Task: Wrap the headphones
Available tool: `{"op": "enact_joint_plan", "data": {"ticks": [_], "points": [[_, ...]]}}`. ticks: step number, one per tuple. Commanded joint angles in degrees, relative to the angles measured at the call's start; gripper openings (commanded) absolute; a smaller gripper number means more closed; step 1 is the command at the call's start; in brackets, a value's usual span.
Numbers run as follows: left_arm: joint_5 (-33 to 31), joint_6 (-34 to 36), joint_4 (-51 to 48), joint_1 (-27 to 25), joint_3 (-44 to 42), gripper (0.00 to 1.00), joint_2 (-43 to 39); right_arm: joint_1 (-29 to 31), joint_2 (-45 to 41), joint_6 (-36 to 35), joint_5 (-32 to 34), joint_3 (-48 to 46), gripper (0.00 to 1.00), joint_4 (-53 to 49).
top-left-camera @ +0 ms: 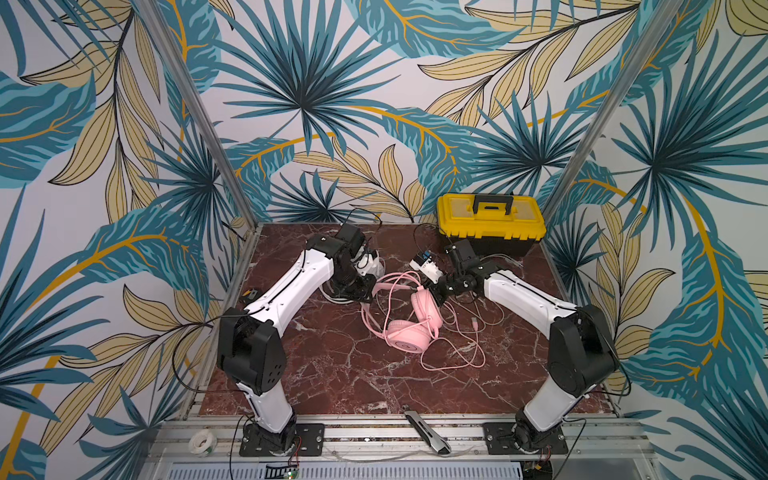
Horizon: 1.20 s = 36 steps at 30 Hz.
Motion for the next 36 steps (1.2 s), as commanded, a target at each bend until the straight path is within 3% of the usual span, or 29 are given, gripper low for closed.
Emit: {"op": "enact_joint_plan", "data": {"ticks": [1,5,15,27,36], "points": [[6.8,-1.5,2.3,0.9,0.3,0.0,-3.4,0.2,-1.6,6.3,-1.1,-4.1,0.39,8.4],[8.3,-2.7,3.4,1.4,-0.6,0.0,-4.3,0.2,-1.7,10.2,-1.4,-8.6,0.39,15.6],[14.9,-8.3,10.6,6.1,-3.9,0.0,-8.4,0.2,-2.9,15.0,-2.6,-15.7,0.37,21.5],[15.1,-13.9,14.1,7.4,-2.8,0.0,-8.3,0.2,-1.5,19.4,-6.3,-19.4,0.33,29.7],[11.3,-25.7,20.3,9.1,-1.3,0.0,-8.3,0.8,-1.3,25.4,-9.5,-21.9,0.33,37.5]]}}
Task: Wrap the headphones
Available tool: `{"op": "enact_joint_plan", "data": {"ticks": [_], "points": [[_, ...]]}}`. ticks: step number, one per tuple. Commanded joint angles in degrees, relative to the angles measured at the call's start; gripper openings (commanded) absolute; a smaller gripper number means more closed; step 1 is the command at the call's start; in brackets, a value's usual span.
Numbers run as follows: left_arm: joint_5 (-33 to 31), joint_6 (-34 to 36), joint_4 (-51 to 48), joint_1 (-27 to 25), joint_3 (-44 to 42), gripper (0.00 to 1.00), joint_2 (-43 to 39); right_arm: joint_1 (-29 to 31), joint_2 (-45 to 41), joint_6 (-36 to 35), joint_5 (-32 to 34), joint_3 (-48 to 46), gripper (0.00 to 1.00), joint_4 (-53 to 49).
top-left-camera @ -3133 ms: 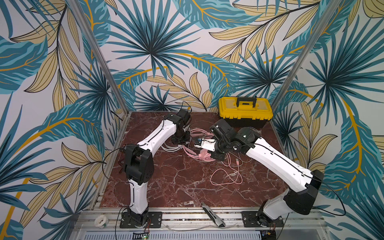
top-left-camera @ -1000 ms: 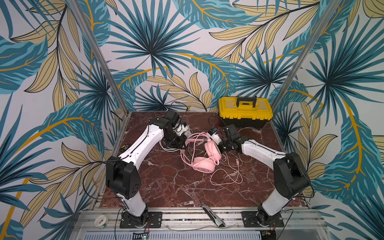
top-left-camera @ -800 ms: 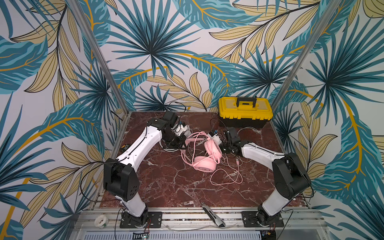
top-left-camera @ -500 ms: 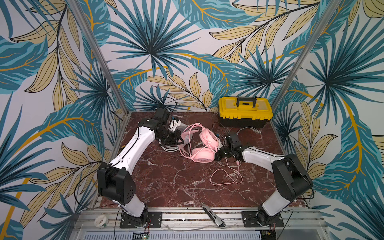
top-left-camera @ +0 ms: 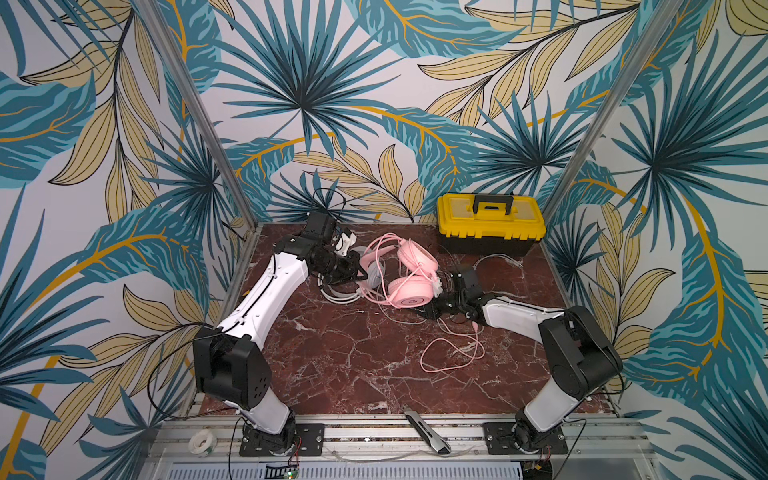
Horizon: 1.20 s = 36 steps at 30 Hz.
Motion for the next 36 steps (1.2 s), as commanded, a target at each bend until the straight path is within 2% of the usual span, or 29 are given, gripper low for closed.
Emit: {"op": "enact_joint_plan", "data": {"ticks": [1,11,22,32,36], "points": [[1.9,-7.3,6.4,0.7,3.0,0.0,-1.3,0.7,-0.7,3.3,-2.0,-2.8,0.32,4.8],[2.0,-9.9,7.2,0.5,4.4,0.0,-1.3,3.2,6.4,10.7,-3.3,-3.0,0.33,17.2],[0.2,-12.4,9.0,0.6,3.9,0.0,-1.9,6.7,13.6,15.4,-3.4,0.8,0.32,23.3],[-4.4,-17.9,15.3,1.7,1.9,0.0,-3.5,8.8,10.3,14.5,-1.2,-4.4,0.25,22.6],[-5.0,-19.1,17.1,1.8,2.1,0.0,-3.4,8.8,8.5,12.4,-0.5,-4.8,0.17,19.2]]}}
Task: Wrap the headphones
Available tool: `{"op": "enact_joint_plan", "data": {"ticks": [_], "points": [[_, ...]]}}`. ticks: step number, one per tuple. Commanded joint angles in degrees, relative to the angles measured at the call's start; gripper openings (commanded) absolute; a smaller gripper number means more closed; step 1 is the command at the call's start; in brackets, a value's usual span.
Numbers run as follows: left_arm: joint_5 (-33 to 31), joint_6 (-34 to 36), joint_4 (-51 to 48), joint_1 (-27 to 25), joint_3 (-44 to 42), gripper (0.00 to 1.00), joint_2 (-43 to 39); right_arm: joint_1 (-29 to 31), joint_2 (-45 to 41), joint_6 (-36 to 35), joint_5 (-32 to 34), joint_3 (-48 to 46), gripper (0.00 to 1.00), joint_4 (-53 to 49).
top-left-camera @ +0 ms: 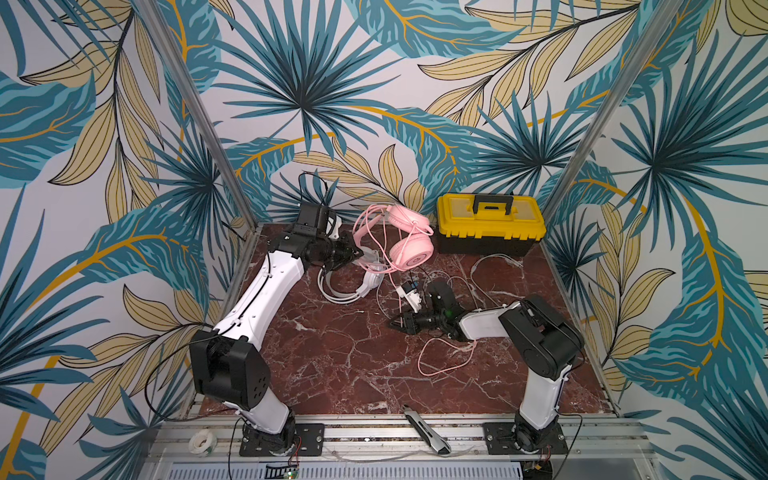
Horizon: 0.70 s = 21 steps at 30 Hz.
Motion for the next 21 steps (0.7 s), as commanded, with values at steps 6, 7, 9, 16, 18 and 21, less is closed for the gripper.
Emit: {"op": "enact_joint_plan", "data": {"ticks": [6,7,9,16,18,21], "points": [[-3.3,-3.8,6.0,0.7,-0.8,0.0,-3.2,0.4,-7.9,-6.0,2.7,-1.7,0.05,-9.7],[-4.4,-4.2,6.0,0.8,-1.4,0.0,-3.4,0.5,-9.1,-6.9,3.1,-2.1,0.03,-11.2],[-7.1,-5.1,5.9,1.1,-2.4,0.0,-3.6,0.9,-13.0,-9.6,4.7,-2.5,0.01,-16.5],[-13.7,-7.0,4.6,1.3,-3.6,0.0,-2.6,4.6,-27.3,-19.5,16.6,-3.7,0.0,-34.7],[-15.4,-7.1,3.2,1.2,-3.3,0.0,-2.1,5.8,-31.0,-22.0,20.6,-3.7,0.0,-39.3],[-17.5,-7.6,1.8,1.2,-3.7,0.0,-1.9,7.5,-34.9,-26.3,27.3,-3.4,0.0,-45.5]]}}
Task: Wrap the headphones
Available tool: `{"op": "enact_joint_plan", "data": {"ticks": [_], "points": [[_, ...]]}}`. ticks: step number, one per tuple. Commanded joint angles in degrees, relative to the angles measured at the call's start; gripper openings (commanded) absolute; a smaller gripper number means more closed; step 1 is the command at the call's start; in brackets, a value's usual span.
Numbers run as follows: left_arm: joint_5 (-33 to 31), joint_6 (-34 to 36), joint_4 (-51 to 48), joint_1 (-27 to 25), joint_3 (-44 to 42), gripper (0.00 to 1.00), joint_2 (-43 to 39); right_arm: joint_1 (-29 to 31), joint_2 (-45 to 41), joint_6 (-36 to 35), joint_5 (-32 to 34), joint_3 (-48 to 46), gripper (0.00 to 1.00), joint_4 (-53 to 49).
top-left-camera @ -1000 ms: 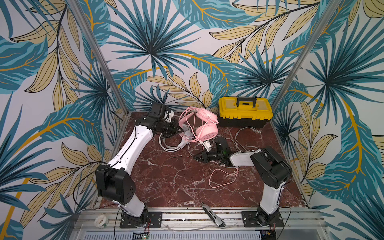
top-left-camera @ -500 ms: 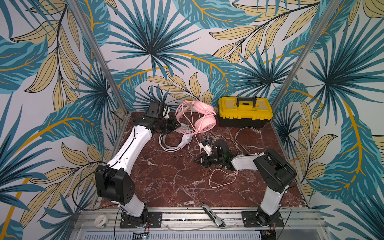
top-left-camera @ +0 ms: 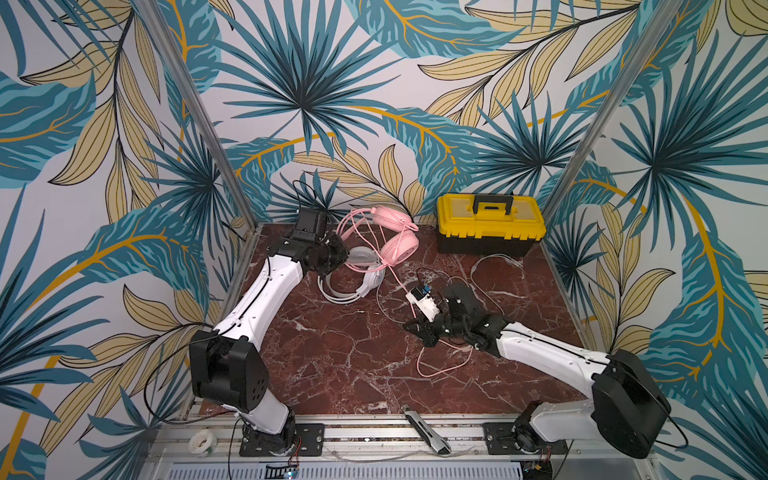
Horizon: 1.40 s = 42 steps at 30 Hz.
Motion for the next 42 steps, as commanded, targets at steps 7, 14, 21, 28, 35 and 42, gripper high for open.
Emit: {"op": "enact_joint_plan", "data": {"ticks": [7,14,21,28,35,42], "points": [[-3.1,-2.5,1.2,0.2,-0.3,0.0,-1.2,2.7,-3.7,-10.8,18.8,2.5,0.0,-20.3],[-6.5,-2.6,-2.3,-0.2,0.3,0.0,0.5,5.7,-6.1,-15.0,16.9,5.1,0.0,-20.1],[-13.5,0.1,-7.9,-3.6,3.4,0.0,4.5,9.6,-4.0,-24.2,11.5,15.8,0.0,-29.6],[-15.4,7.3,-13.1,-8.3,9.5,0.0,10.2,9.7,-3.8,-33.3,13.6,23.8,0.0,-34.0],[-15.4,20.1,-19.3,-13.2,16.6,0.0,15.2,9.5,-2.5,-44.5,22.2,29.5,0.0,-35.4],[-15.1,30.9,-19.8,-16.8,18.0,0.0,15.8,8.5,-0.6,-51.7,27.0,32.3,0.0,-35.7]]}}
